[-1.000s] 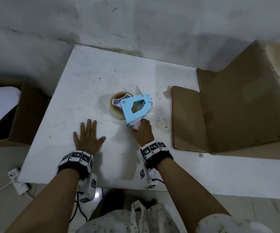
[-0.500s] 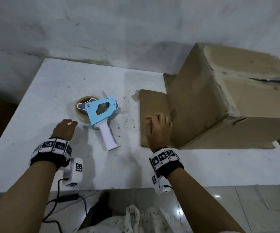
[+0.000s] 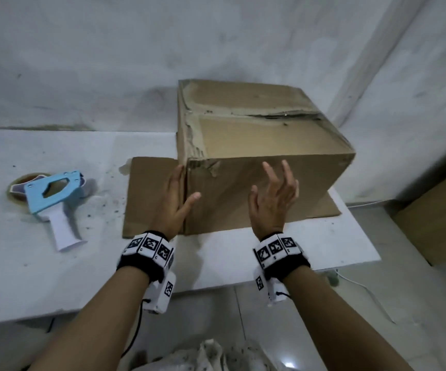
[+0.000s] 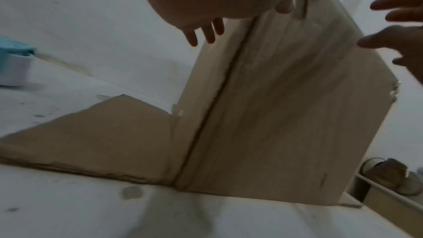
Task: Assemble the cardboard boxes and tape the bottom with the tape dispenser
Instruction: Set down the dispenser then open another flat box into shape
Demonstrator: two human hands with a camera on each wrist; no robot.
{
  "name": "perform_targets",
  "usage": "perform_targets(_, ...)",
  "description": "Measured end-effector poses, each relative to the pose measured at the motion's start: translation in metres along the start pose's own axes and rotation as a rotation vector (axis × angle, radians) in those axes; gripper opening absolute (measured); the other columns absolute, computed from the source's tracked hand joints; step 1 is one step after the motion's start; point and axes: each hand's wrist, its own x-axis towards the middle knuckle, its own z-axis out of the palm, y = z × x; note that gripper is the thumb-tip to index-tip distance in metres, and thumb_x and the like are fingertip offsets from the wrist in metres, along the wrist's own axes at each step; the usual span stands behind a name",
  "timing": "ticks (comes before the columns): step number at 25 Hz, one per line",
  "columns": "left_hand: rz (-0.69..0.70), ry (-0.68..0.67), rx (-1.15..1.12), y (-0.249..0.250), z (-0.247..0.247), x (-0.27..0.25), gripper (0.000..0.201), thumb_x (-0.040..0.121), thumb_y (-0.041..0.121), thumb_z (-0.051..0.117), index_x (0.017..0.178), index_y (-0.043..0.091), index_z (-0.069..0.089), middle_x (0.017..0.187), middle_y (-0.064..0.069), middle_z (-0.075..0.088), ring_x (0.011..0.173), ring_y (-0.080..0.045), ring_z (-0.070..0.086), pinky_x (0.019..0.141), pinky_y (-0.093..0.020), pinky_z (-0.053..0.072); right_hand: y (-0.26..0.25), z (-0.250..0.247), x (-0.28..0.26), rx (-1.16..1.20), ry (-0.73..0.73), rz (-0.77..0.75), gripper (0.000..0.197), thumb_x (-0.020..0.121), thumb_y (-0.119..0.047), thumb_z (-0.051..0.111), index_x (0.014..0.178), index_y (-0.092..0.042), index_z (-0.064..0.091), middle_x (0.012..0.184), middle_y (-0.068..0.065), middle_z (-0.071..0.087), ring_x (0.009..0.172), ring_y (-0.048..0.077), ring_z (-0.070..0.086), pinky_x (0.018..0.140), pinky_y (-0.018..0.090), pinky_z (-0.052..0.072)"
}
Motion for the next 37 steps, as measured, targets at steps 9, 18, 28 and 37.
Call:
perform_targets(9, -0.168, 0.066, -0.110, 0.003, 0.027, 0.014, 0.051, 0.096, 0.031, 0.043, 0.139, 0.005, 0.037, 0.139, -0.011, 0.049, 0.130, -0.025, 0.044, 0.098, -0.016, 0.027, 0.085, -0.020, 0.048, -0.035, -0.130, 0.341, 0.088, 0.077, -0.060, 0.055, 0.145, -0.034, 0.005, 0.158, 0.017, -0.002, 0.145, 0.035, -0.006, 0.108, 0.067, 0.004)
perform_targets(18, -0.187, 0.267, -0.054, -0.023, 0.054, 0.010, 0.060, 0.098, 0.040, 0.032, 0.145, 0.003, 0.027, 0.148, -0.003, 0.031, 0.136, -0.012, 0.027, 0.113, -0.016, 0.014, 0.154, -0.008, 0.015, 0.395, -0.242, 0.523, 0.105, 0.070, -0.044, 0.070, 0.144, -0.040, -0.004, 0.158, 0.011, 0.006, 0.144, 0.026, 0.014, 0.110, 0.049, 0.031)
perform_targets(28, -0.317, 0.567, -0.011, 0.033, 0.083, 0.011, 0.046, 0.101, 0.021, 0.030, 0.142, -0.001, 0.030, 0.148, -0.019, 0.035, 0.137, -0.030, 0.034, 0.101, -0.013, 0.019, 0.165, -0.020, 0.034, 0.333, -0.384, 0.412, 0.097, 0.073, -0.063, 0.055, 0.142, -0.041, -0.011, 0.140, 0.024, 0.037, 0.126, 0.036, 0.039, 0.102, 0.058, 0.033)
perform_targets(37, -0.221, 0.795, 0.170, 0.070, 0.060, 0.025, 0.067, 0.088, 0.045, 0.050, 0.137, 0.004, 0.027, 0.139, -0.020, 0.043, 0.124, -0.038, 0.044, 0.107, -0.047, 0.035, 0.139, -0.059, 0.071, 0.303, -0.111, 0.327, 0.066, 0.076, -0.049, 0.061, 0.136, -0.029, 0.044, 0.123, 0.020, 0.048, 0.112, 0.036, 0.044, 0.095, 0.045, 0.035)
